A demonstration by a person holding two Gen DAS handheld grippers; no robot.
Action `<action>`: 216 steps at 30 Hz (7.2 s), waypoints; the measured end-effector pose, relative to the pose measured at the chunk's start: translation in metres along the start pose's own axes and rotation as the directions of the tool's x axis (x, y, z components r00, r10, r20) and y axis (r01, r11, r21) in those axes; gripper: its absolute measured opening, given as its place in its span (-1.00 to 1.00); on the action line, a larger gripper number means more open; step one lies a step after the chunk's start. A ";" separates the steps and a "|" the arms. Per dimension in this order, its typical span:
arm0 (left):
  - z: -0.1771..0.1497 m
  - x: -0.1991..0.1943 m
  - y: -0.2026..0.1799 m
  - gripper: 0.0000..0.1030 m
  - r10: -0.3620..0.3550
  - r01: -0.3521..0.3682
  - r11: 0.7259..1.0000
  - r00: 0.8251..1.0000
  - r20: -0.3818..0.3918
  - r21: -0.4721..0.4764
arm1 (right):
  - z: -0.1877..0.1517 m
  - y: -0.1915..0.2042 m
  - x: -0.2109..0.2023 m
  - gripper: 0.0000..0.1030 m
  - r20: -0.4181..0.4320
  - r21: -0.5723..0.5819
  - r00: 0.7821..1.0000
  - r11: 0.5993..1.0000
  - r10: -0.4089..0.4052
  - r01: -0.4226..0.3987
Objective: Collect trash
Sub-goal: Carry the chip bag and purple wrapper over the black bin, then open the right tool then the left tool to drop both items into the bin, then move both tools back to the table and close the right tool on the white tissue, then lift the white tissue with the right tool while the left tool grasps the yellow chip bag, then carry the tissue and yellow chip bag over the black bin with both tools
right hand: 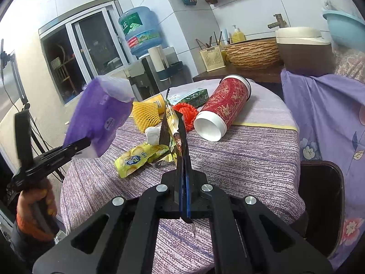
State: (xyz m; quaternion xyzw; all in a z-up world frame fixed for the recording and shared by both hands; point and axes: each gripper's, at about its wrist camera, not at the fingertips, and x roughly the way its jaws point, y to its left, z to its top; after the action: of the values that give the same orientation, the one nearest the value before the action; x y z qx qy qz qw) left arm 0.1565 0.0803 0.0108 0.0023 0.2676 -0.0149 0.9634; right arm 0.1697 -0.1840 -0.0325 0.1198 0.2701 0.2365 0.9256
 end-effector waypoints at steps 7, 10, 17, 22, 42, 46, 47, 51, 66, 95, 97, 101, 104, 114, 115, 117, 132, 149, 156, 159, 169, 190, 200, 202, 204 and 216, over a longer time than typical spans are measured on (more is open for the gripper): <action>-0.015 -0.010 -0.044 -0.71 -0.096 0.096 0.995 0.995 0.013 0.018 | -0.006 -0.012 -0.019 -0.95 0.033 0.018 0.999 0.999 -0.033 0.032; -0.017 -0.010 -0.066 -0.71 -0.153 0.152 0.988 0.988 0.015 0.031 | -0.006 -0.026 -0.034 -0.95 0.057 0.039 0.996 0.997 -0.070 0.067; -0.017 -0.003 -0.132 -0.71 -0.291 0.289 0.953 0.957 0.005 0.089 | -0.007 -0.084 -0.078 -0.95 0.111 0.118 0.968 0.970 -0.227 0.214; -0.022 0.003 -0.176 -0.71 -0.369 0.369 0.920 0.929 -0.024 0.133 | -0.017 -0.133 -0.090 -0.95 0.082 0.183 0.937 0.929 -0.340 0.321; -0.070 0.046 -0.261 -0.71 -0.446 0.487 0.849 0.868 -0.217 0.203 | -0.104 -0.247 -0.016 0.44 -0.192 0.331 0.862 0.796 -0.469 0.507; -0.079 0.056 -0.274 -0.71 -0.447 0.500 0.840 0.857 -0.255 0.210 | -0.101 -0.252 -0.035 0.45 -0.170 0.339 0.849 0.779 -0.501 0.527; -0.082 0.059 -0.279 -0.71 -0.446 0.503 0.837 0.855 -0.264 0.217 | -0.099 -0.252 -0.040 0.47 -0.161 0.338 0.843 0.774 -0.513 0.536; -0.092 0.068 -0.293 -0.71 -0.442 0.513 0.827 0.846 -0.297 0.229 | -0.093 -0.253 -0.066 0.55 -0.131 0.319 0.791 0.730 -0.598 0.605; -0.132 0.121 -0.334 -0.69 -0.358 0.479 0.841 0.841 -0.407 0.251 | -0.091 -0.274 -0.135 0.70 -0.092 0.345 0.654 0.592 -0.751 0.729; -0.086 0.016 -0.255 0.80 -0.419 0.446 0.844 0.895 -0.151 0.298 | -0.049 -0.195 -0.114 0.75 0.080 0.232 0.784 0.777 -0.615 0.586; -0.078 0.006 -0.237 0.82 -0.397 0.413 0.862 0.911 -0.114 0.294 | -0.043 -0.177 -0.103 0.75 0.079 0.196 0.818 0.814 -0.569 0.547; -0.067 -0.004 -0.201 0.89 -0.337 0.342 0.901 0.939 -0.064 0.269 | -0.034 -0.143 -0.082 0.75 0.072 0.126 0.873 0.872 -0.483 0.472; -0.062 -0.005 -0.174 0.89 -0.283 0.286 0.927 0.958 -0.047 0.241 | -0.026 -0.109 -0.059 0.75 0.052 0.047 0.912 0.913 -0.407 0.405; -0.057 -0.002 -0.065 0.89 -0.067 0.075 0.988 0.996 -0.060 0.133 | -0.006 -0.017 0.007 0.75 -0.047 -0.141 0.984 0.976 -0.171 0.163; -0.057 -0.001 -0.056 0.89 -0.051 0.059 0.990 0.997 -0.065 0.127 | -0.004 -0.006 0.015 0.75 -0.063 -0.162 0.986 0.977 -0.154 0.142; -0.057 -0.003 -0.037 0.89 -0.031 0.038 0.993 0.997 -0.070 0.108 | 0.000 0.012 0.031 0.76 -0.094 -0.197 0.988 0.975 -0.121 0.100; -0.060 -0.006 0.018 0.89 0.038 -0.032 0.997 0.996 -0.078 0.075 | 0.040 0.097 0.177 0.76 -0.300 -0.280 0.951 0.960 -0.068 -0.020; -0.056 0.006 0.021 0.89 -0.012 0.020 0.996 0.995 -0.100 0.087 | 0.049 0.094 0.237 -0.29 -0.339 -0.310 0.925 0.949 -0.171 0.061; -0.050 0.014 0.008 0.89 -0.044 0.057 0.992 0.992 -0.117 0.113 | 0.059 0.091 0.194 -0.31 -0.268 -0.268 0.958 0.963 -0.104 0.029; -0.045 0.019 0.000 0.89 -0.058 0.075 0.988 0.990 -0.127 0.134 | 0.063 0.087 0.177 -0.31 -0.240 -0.246 0.967 0.969 -0.084 0.023; -0.021 0.056 -0.041 0.65 -0.143 0.186 0.961 0.968 -0.208 0.204 | 0.059 0.053 0.117 -0.31 -0.149 -0.208 0.981 0.974 -0.126 0.093; -0.008 0.133 -0.060 -0.48 -0.011 0.076 0.976 0.952 -0.305 0.203 | 0.020 -0.034 0.039 -0.31 -0.116 -0.052 0.974 0.980 -0.197 0.192; -0.015 0.094 -0.051 -0.82 -0.045 0.072 0.991 0.971 -0.236 0.109 | 0.000 -0.073 0.009 -0.31 -0.091 0.037 0.973 0.975 -0.214 0.218; -0.017 0.082 -0.052 -0.82 -0.075 0.095 0.992 0.972 -0.222 0.081 | -0.006 -0.082 0.001 -0.31 -0.083 0.057 0.972 0.972 -0.221 0.226; -0.018 0.068 -0.056 -0.83 -0.096 0.112 0.991 0.975 -0.198 0.068 | -0.010 -0.090 -0.006 -0.31 -0.081 0.077 0.969 0.968 -0.231 0.238; -0.006 -0.002 -0.132 -0.85 -0.294 0.295 0.950 0.955 -0.029 0.099 | -0.042 -0.145 -0.058 -0.31 -0.072 0.174 0.938 0.921 -0.340 0.347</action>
State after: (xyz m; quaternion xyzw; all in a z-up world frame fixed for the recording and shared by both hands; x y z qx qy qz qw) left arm 0.1477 -0.0514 0.0071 0.0119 0.2705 -0.1721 0.9471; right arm 0.1571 -0.3340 -0.0923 0.1510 0.3260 0.0467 0.9321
